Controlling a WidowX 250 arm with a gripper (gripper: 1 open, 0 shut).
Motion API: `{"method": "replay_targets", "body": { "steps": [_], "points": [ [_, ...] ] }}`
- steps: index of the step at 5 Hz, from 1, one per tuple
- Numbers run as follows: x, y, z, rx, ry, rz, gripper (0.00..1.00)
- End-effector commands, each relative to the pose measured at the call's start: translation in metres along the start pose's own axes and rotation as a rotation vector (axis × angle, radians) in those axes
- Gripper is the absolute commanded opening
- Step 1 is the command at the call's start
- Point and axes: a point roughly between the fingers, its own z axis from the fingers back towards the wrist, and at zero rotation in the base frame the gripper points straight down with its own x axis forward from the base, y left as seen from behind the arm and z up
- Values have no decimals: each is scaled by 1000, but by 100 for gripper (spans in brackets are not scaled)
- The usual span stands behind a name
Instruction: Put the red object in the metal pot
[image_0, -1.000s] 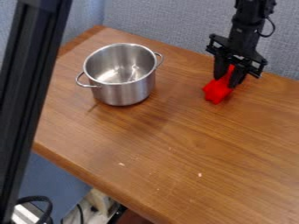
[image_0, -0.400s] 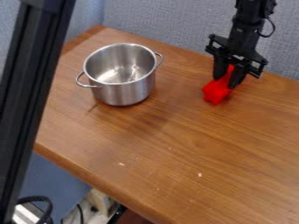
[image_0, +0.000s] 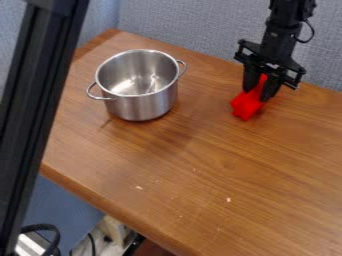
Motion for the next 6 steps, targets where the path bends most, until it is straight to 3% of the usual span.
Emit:
{"method": "replay_targets", "body": {
  "steps": [1, 6],
  "points": [
    [-3, 12, 0, 4, 16, 27, 0],
    [-13, 27, 0, -5, 50, 11, 0]
  ]
}}
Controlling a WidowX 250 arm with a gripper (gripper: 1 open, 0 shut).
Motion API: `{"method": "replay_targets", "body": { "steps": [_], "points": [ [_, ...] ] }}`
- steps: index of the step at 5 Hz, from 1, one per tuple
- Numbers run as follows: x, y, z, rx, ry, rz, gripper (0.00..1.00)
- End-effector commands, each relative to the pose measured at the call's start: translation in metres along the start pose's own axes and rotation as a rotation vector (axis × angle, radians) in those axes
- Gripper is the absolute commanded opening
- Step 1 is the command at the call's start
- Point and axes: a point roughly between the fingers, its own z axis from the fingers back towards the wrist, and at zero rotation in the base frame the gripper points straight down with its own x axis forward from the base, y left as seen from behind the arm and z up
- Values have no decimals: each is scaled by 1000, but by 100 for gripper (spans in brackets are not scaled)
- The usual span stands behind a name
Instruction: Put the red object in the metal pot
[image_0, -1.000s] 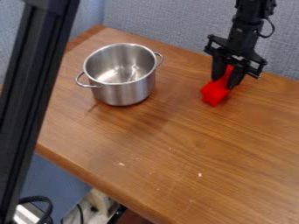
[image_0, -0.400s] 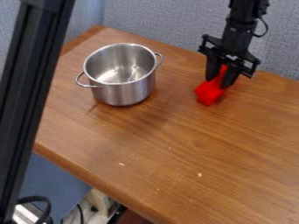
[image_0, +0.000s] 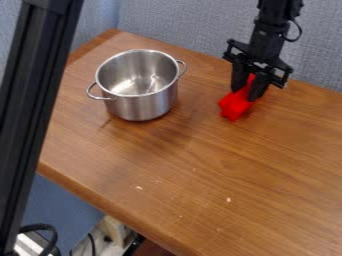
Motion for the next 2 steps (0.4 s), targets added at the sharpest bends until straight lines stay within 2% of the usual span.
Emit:
{"method": "replay_targets", "body": {
  "steps": [1, 2],
  "points": [
    [-3, 14, 2, -3, 1, 18, 0],
    [-3, 15, 1, -7, 7, 11, 0]
  ]
}}
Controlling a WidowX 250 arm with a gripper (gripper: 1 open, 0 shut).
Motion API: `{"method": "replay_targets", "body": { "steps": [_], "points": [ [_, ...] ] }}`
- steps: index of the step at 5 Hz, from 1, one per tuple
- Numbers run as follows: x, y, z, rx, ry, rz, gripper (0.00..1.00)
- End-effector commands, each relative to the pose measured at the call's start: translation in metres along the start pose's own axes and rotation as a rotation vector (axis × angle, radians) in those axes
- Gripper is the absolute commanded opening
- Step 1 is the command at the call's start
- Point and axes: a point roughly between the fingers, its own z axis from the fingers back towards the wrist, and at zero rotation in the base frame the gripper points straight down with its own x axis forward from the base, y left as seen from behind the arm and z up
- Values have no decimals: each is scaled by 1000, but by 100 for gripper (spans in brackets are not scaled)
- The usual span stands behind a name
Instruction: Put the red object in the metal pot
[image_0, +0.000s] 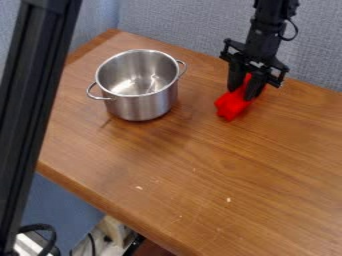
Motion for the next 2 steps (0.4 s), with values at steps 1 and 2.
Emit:
{"method": "replay_targets", "body": {
  "steps": [1, 2],
  "points": [
    [-2, 12, 1, -5, -2, 17, 0],
    [-2, 13, 1, -9, 2, 14, 0]
  ]
}}
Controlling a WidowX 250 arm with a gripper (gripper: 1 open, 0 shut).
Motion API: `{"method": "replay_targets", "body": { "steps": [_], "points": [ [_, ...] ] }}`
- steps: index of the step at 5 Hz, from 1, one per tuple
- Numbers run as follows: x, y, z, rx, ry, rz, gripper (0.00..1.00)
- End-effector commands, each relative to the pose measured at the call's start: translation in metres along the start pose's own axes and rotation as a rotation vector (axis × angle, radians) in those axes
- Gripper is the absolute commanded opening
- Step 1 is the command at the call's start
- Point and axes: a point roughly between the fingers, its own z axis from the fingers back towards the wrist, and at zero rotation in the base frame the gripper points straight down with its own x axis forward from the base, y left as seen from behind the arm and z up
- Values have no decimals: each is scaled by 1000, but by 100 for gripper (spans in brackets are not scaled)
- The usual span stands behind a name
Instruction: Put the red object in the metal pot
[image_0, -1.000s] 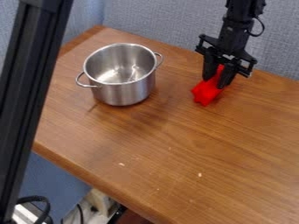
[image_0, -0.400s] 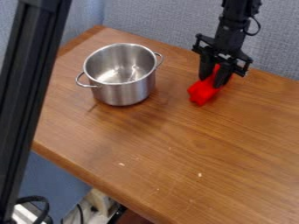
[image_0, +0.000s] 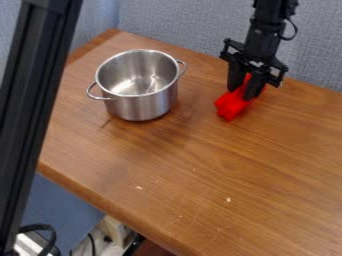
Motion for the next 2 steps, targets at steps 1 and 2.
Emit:
{"method": "replay_targets", "body": {
  "steps": [1, 2],
  "points": [
    [-2, 11, 0, -8, 1, 18, 0],
    [-2, 12, 0, -12, 4, 16, 0]
  ]
}}
